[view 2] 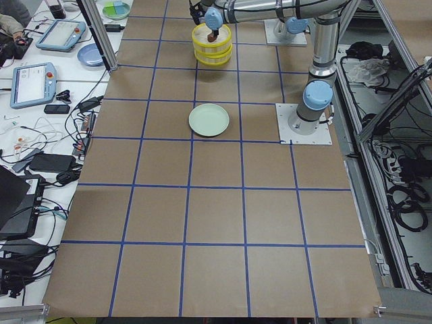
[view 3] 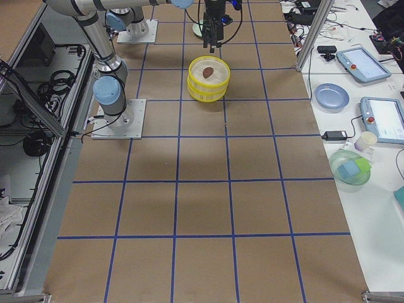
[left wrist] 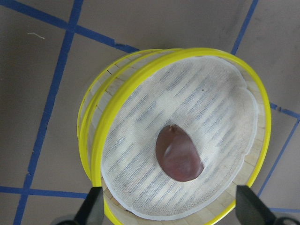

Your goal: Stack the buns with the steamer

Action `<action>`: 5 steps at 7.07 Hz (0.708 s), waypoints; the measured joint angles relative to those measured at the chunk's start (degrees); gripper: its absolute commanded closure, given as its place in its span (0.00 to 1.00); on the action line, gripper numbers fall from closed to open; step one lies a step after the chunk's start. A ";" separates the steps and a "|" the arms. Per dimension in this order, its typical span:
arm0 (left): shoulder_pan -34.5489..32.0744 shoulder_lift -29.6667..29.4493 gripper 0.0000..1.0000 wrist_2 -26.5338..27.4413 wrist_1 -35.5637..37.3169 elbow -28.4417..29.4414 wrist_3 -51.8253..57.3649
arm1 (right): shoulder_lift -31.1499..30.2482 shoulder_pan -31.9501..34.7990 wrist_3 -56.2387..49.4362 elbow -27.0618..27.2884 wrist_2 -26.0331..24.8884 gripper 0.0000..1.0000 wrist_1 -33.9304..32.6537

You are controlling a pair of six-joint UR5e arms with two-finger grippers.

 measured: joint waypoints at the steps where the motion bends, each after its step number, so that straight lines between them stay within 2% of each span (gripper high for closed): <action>1: 0.71 0.50 0.00 1.11 -0.43 0.41 0.99 | 0.06 0.03 0.13 -0.01 -0.01 0.00 0.07; 3: 4.39 2.95 0.00 9.45 -7.57 3.37 10.00 | 0.17 0.07 0.21 0.18 -0.02 0.00 0.26; 5: 10.20 6.04 0.00 19.30 -14.93 6.71 26.43 | 0.17 0.11 0.51 0.39 0.03 0.00 0.35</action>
